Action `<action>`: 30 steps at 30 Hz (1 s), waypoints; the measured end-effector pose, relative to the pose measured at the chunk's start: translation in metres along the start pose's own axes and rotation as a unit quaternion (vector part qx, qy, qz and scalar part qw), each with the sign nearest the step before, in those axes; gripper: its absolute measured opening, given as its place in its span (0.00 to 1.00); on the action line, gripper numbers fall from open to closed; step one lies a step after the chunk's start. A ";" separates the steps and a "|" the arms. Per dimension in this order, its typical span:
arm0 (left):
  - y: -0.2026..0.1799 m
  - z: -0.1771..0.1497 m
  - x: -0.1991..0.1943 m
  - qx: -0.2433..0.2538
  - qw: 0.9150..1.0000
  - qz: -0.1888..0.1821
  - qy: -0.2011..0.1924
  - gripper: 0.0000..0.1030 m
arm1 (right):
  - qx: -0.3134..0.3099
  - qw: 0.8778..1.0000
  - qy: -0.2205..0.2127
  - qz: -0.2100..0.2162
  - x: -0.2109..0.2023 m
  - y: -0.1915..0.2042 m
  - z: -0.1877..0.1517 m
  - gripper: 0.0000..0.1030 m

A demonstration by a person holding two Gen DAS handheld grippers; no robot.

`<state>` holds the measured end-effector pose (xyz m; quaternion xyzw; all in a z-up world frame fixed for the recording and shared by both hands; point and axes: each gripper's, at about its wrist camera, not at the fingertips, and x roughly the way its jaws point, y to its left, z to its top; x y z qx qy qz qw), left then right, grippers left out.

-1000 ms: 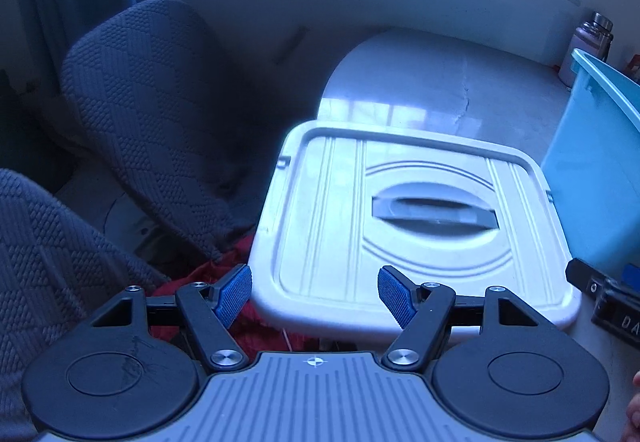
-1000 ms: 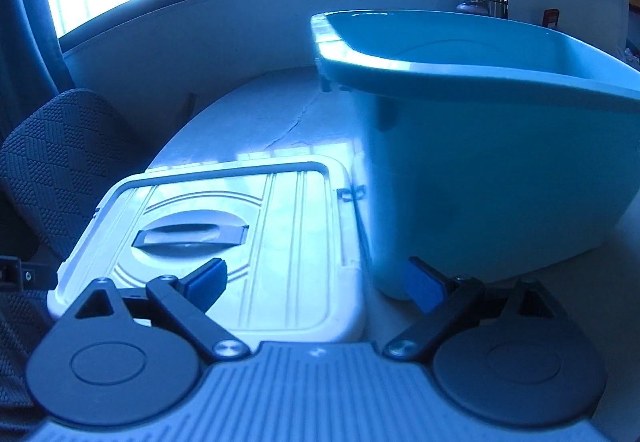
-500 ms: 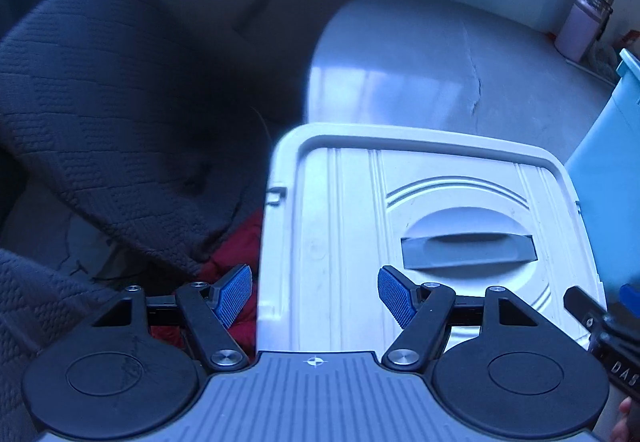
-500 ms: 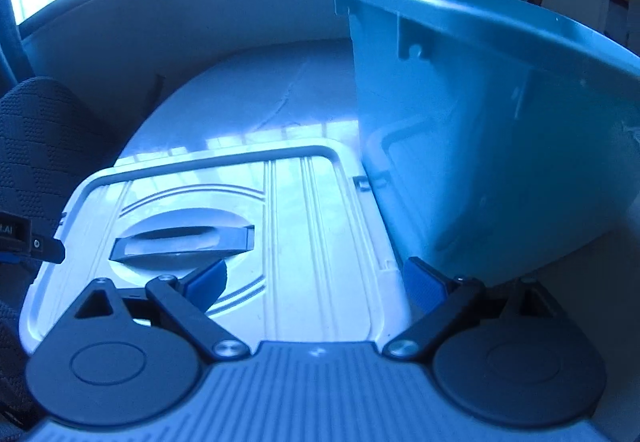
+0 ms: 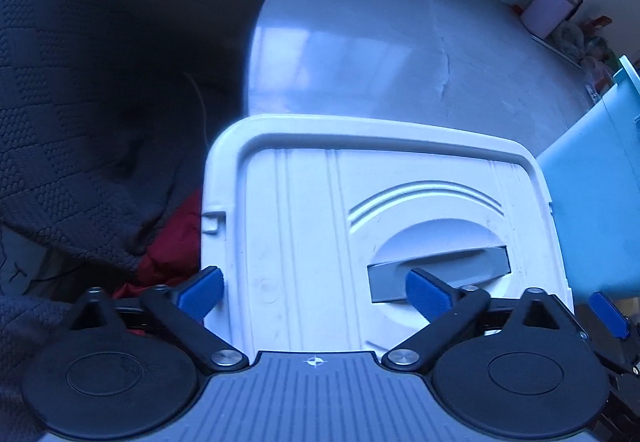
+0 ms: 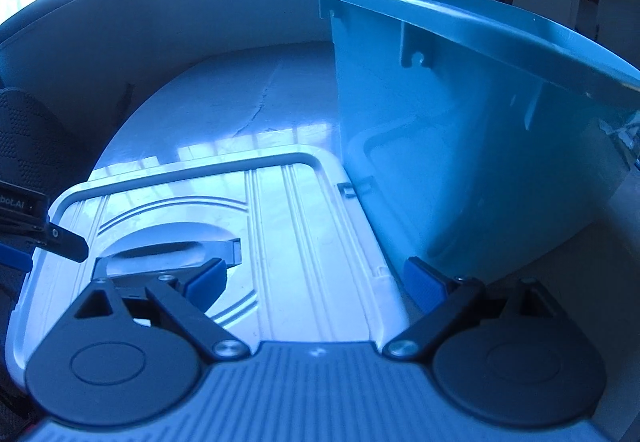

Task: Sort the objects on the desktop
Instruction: 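Lower both tools onto the white lid edge beside the tub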

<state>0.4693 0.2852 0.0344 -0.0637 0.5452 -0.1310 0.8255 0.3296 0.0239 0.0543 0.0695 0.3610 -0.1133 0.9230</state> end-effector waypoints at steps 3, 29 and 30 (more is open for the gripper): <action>0.008 0.002 -0.003 -0.020 1.000 0.003 0.005 0.98 | -0.002 1.000 -0.004 -0.001 -0.003 0.001 0.001 0.93; 0.045 0.000 0.043 -0.130 0.986 -0.068 0.074 1.00 | -0.011 1.000 0.007 -0.003 0.004 0.009 0.003 0.93; 0.047 -0.001 0.044 -0.136 0.985 -0.073 0.073 1.00 | -0.012 1.000 0.007 -0.004 0.004 0.009 0.002 0.93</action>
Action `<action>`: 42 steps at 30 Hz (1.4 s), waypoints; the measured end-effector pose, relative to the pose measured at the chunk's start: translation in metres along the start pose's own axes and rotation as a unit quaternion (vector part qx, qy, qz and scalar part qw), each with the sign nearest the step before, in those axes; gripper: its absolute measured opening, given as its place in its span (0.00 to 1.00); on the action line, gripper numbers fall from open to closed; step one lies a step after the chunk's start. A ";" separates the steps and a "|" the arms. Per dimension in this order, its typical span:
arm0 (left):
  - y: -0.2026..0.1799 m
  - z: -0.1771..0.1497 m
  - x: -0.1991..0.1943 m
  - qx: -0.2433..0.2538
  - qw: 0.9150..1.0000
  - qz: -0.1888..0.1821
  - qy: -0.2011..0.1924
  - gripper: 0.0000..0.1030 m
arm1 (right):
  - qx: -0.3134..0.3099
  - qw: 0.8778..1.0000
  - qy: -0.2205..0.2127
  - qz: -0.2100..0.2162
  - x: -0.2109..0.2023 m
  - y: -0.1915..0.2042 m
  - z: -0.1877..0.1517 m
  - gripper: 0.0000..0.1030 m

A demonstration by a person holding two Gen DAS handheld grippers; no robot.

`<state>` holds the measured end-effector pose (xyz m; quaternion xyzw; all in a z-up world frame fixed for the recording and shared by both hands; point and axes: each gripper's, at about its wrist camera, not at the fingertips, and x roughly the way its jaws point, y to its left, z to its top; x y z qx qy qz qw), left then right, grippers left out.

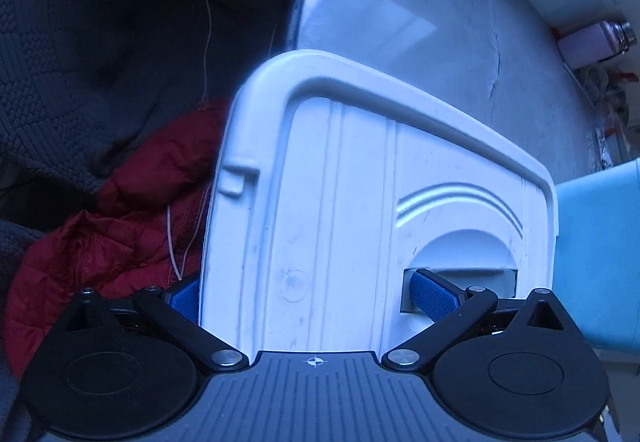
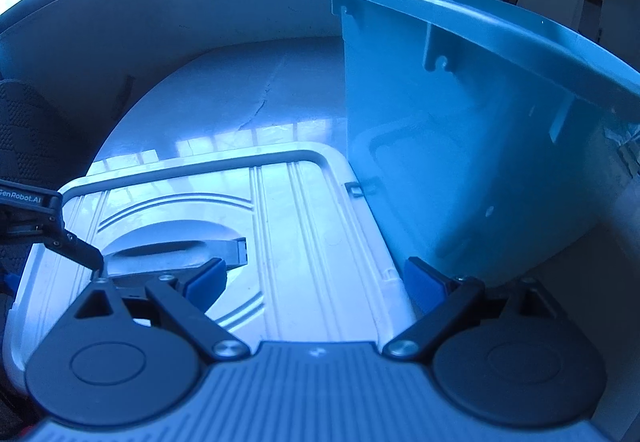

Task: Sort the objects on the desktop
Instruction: 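Lower both tools onto the white lid edge beside the tub, then close both grippers on the white lid's edge and lift it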

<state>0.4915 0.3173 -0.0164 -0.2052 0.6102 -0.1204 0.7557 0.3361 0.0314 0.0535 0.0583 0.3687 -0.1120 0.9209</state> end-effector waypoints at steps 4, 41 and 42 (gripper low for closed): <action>0.004 -0.007 0.000 -0.001 1.000 -0.015 -0.014 1.00 | -0.004 1.000 0.002 -0.004 0.000 -0.002 -0.002 0.93; 0.058 0.000 -0.026 0.100 0.994 -0.032 -0.038 1.00 | -0.080 0.958 0.251 0.115 0.095 0.019 0.093 0.93; 0.059 0.000 -0.026 0.103 0.993 -0.033 -0.038 1.00 | -0.075 0.955 0.258 0.123 0.098 0.019 0.095 0.93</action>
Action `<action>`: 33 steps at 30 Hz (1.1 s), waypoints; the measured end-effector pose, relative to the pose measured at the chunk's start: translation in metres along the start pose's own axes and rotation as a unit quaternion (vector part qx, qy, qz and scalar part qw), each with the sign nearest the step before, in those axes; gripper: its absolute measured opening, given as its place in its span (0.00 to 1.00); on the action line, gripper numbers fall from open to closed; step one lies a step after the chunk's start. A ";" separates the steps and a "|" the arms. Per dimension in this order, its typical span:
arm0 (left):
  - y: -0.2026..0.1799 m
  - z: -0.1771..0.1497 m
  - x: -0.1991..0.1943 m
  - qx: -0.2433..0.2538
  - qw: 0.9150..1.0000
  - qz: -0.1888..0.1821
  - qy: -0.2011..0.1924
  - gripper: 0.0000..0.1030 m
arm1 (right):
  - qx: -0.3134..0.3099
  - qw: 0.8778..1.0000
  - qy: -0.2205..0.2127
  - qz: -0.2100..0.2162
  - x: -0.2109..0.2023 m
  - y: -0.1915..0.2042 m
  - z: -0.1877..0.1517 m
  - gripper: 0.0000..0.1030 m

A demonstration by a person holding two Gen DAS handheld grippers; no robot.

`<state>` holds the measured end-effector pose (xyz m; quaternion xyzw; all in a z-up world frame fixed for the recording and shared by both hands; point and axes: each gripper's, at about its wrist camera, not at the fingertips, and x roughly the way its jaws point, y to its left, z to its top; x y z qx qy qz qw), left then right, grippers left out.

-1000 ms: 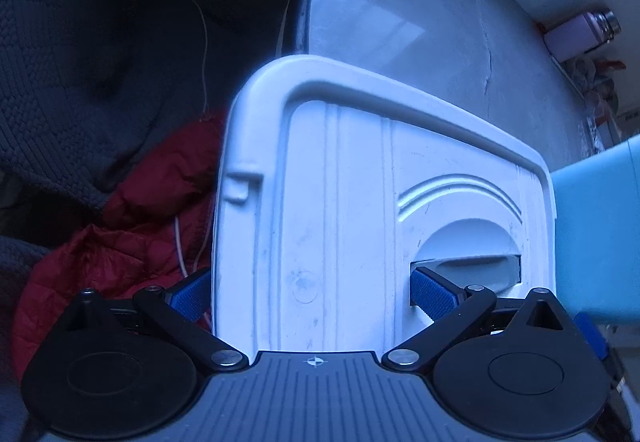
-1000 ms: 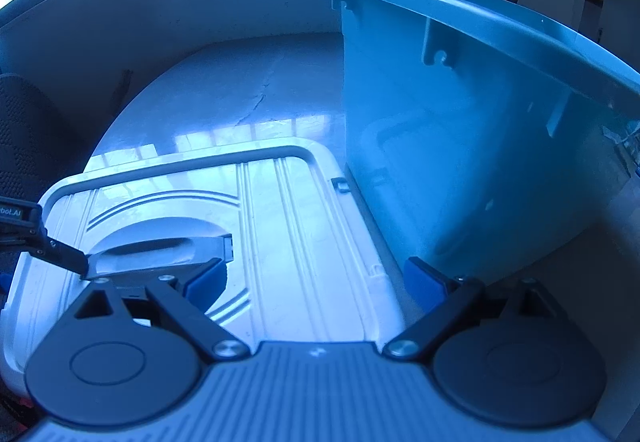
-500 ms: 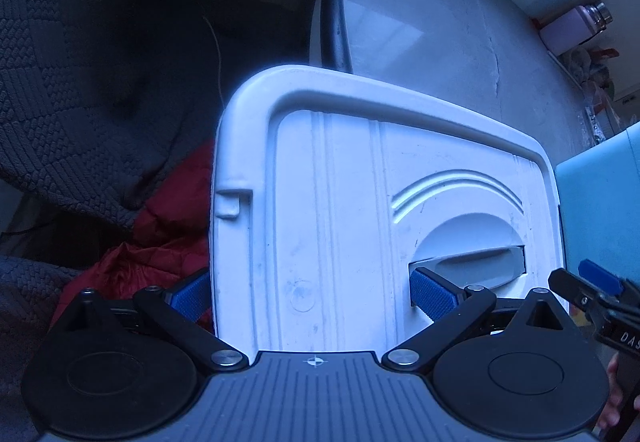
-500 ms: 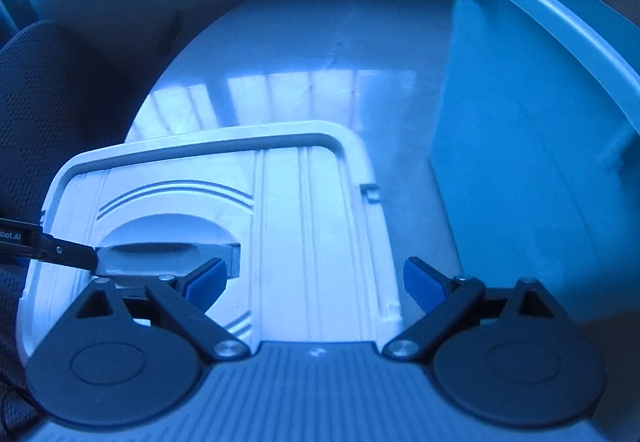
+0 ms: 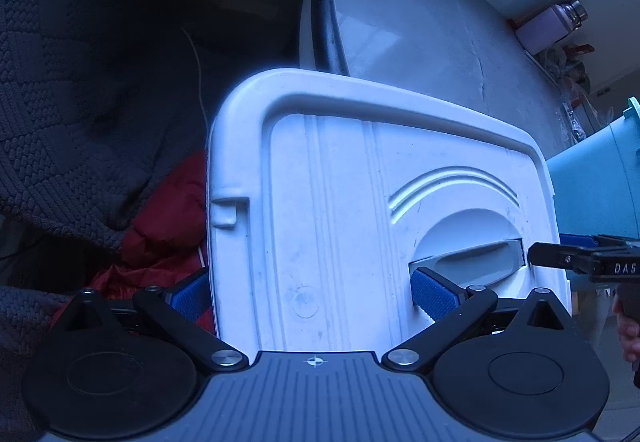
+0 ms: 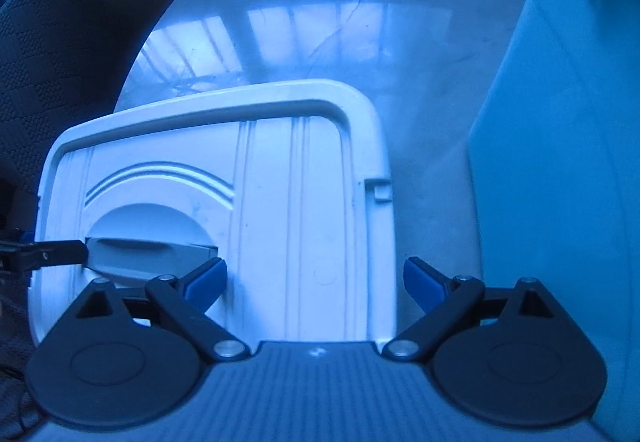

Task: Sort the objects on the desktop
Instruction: 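Close both grippers on the white lid's edge and lift it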

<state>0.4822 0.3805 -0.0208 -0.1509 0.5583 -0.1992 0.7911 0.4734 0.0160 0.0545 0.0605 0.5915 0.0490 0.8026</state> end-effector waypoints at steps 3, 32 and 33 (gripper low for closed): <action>0.004 0.002 0.001 0.003 1.000 -0.008 0.001 1.00 | 0.001 1.000 0.019 0.008 0.005 -0.001 0.009 0.93; 0.022 0.000 0.011 -0.040 0.999 -0.017 -0.011 1.00 | 0.043 0.997 0.038 0.056 -0.007 -0.005 0.011 0.90; 0.021 0.001 0.011 -0.047 0.999 -0.011 -0.009 1.00 | 0.045 0.997 0.038 0.055 -0.008 -0.005 0.009 0.90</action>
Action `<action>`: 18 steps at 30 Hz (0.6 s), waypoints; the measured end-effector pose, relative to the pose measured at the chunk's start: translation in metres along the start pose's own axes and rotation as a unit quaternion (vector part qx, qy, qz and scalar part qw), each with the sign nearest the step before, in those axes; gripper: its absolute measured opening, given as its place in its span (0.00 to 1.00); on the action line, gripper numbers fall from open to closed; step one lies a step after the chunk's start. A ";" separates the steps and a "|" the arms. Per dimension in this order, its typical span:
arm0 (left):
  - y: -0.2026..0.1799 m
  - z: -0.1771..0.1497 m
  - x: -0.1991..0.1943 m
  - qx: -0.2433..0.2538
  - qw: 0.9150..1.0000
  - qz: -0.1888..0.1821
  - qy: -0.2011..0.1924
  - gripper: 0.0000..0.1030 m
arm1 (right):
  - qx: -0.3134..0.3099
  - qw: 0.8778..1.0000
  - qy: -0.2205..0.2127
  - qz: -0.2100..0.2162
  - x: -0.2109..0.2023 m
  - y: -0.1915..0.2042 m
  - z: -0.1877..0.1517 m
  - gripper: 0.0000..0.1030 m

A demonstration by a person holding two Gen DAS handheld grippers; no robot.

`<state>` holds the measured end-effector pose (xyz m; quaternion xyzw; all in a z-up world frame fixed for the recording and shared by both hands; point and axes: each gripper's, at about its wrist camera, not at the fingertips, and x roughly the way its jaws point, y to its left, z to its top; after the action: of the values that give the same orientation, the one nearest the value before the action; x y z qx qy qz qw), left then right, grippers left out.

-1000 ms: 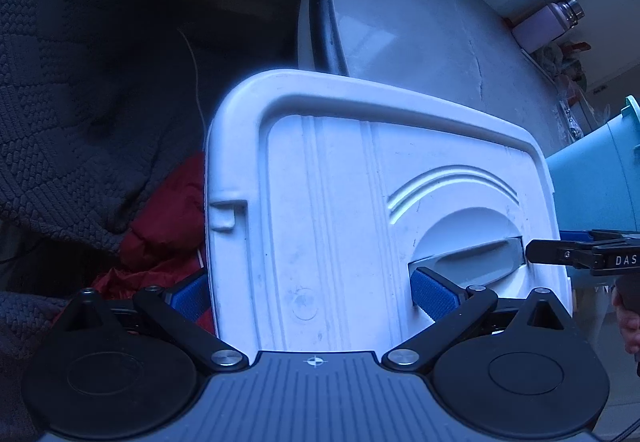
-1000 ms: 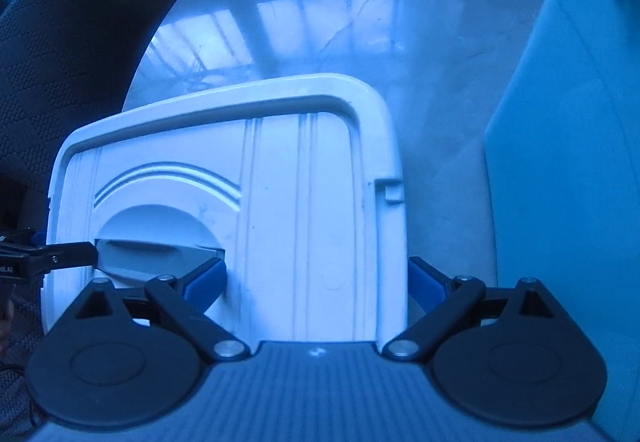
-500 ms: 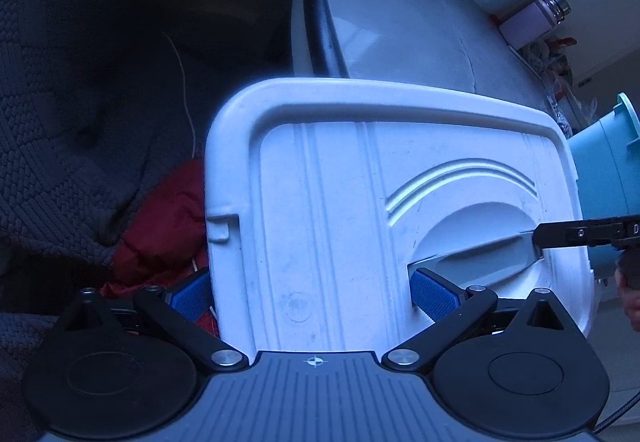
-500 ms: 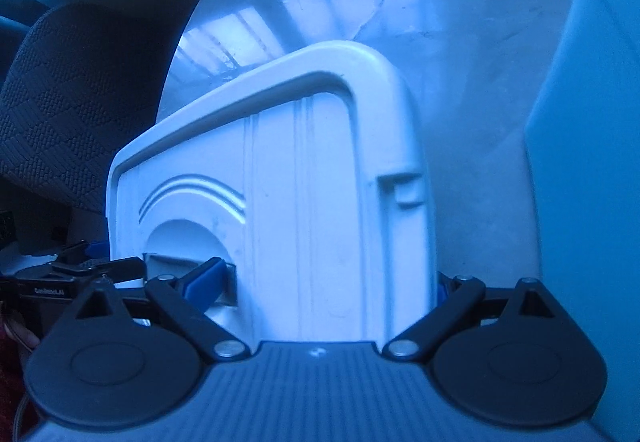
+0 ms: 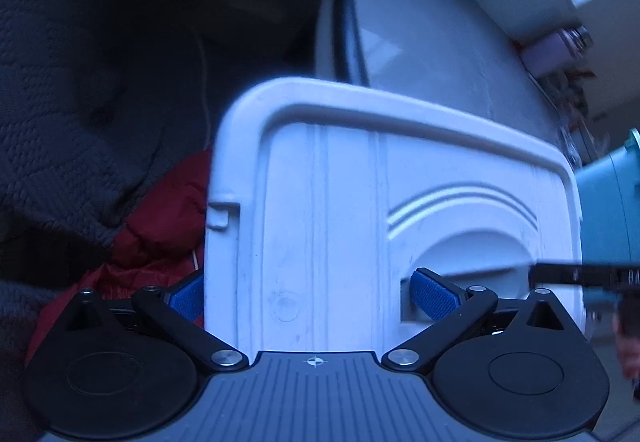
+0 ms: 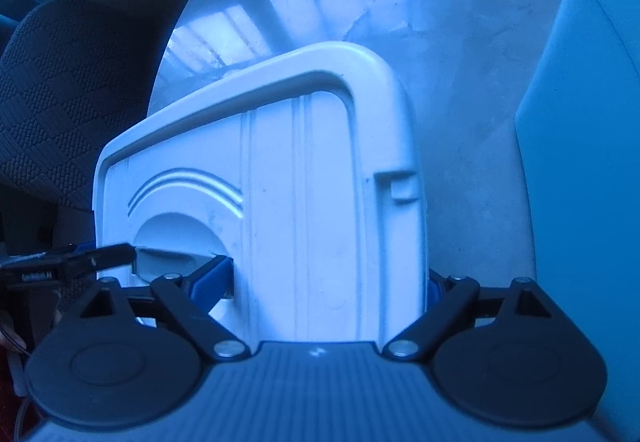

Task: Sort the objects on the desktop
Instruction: 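Close both grippers on the white lid's edge and lift it, then carry the lid with both grippers up and over the blue tub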

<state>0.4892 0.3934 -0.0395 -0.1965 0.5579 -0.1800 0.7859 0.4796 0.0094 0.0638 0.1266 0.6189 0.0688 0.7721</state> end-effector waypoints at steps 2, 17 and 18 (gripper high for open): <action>-0.006 0.000 -0.002 0.015 1.000 0.004 0.000 1.00 | 0.004 1.000 -0.001 -0.002 -0.003 -0.001 -0.005 0.93; -0.030 -0.028 -0.053 0.059 0.998 0.004 -0.003 1.00 | 0.007 0.999 -0.036 0.010 -0.052 -0.002 -0.061 0.93; -0.032 -0.032 -0.057 0.062 0.998 0.006 -0.003 1.00 | 0.010 0.999 -0.036 0.014 -0.053 -0.002 -0.067 0.93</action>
<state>0.4386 0.3916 0.0131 -0.1441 0.5447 -0.2091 0.7993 0.4024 0.0009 0.0990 0.1450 0.5894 0.0685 0.7918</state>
